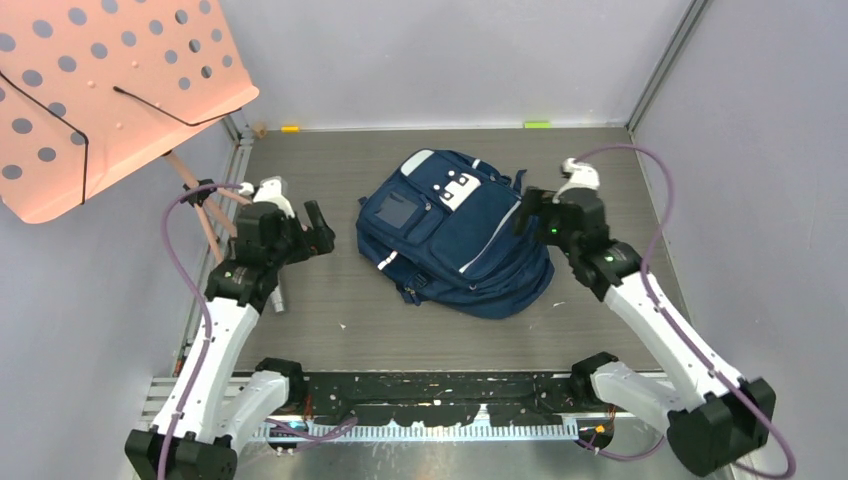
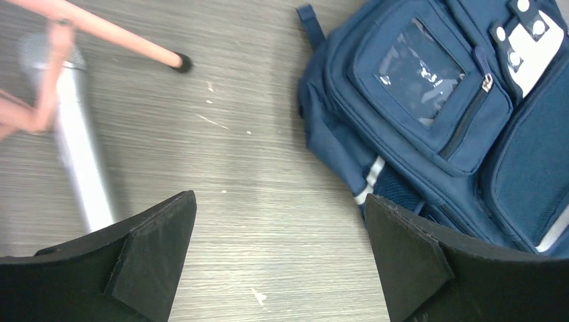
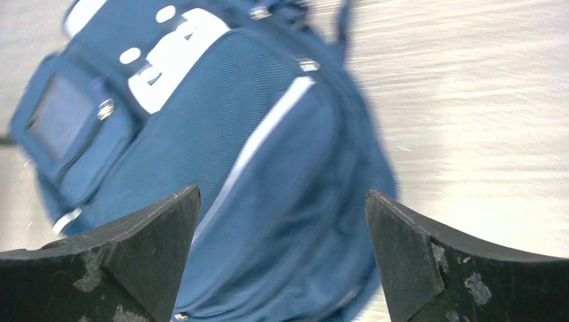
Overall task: Pack the student bag
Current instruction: Reset both arms
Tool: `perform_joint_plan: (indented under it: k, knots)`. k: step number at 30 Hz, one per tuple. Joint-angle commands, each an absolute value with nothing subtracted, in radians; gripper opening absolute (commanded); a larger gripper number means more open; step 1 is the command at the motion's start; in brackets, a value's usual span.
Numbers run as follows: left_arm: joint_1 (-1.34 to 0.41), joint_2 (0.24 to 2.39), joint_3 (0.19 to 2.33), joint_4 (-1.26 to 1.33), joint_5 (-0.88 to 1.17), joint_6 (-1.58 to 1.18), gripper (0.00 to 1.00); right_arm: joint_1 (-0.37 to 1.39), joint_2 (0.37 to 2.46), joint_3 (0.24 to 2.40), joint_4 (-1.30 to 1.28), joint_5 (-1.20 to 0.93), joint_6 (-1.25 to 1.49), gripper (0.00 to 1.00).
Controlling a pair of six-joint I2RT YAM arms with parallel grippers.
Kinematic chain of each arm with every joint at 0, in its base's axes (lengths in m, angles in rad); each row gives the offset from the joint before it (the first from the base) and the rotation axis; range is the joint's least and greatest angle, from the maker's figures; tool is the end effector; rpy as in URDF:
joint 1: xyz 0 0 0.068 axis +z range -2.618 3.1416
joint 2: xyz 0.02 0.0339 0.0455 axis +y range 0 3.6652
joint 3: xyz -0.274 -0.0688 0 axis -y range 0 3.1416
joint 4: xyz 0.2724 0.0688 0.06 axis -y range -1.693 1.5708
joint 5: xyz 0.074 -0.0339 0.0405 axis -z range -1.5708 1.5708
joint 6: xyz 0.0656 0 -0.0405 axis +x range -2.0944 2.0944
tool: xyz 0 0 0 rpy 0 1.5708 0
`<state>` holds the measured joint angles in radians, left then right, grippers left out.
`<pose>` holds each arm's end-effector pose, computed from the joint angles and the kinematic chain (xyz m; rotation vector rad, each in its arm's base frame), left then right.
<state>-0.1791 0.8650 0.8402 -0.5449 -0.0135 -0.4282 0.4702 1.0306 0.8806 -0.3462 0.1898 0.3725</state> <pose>0.2300 -0.0407 0.3000 -0.2762 2.1420 -0.3393 0.2544 0.1154 0.3012 0.0162 2.0731 0.3246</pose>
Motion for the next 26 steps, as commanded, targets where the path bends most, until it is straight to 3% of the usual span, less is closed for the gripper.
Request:
perform_joint_plan:
  k: [1, 8, 16, 26]
  knots:
    - [-0.156, 0.788, 0.973, -0.699, -0.085, -0.272, 1.0, 0.281, 0.874, 0.846, -0.454, 0.212, 0.407, 1.0]
    - [-0.158, 0.646, 1.011, -0.729, -0.314, -0.177, 1.0, 0.203, 0.656, 0.762, -0.359, 0.314, 0.376, 1.0]
    - [-0.158, 0.473, 0.851, -0.638, -0.284, -0.206, 1.0, 0.202, 0.427, 0.6, -0.229, 0.363, 0.278, 1.0]
    - [-0.158, 0.484, 0.857, -0.648, -0.277, -0.203, 1.0, 0.202, 0.408, 0.593, -0.224, 0.367, 0.277, 1.0]
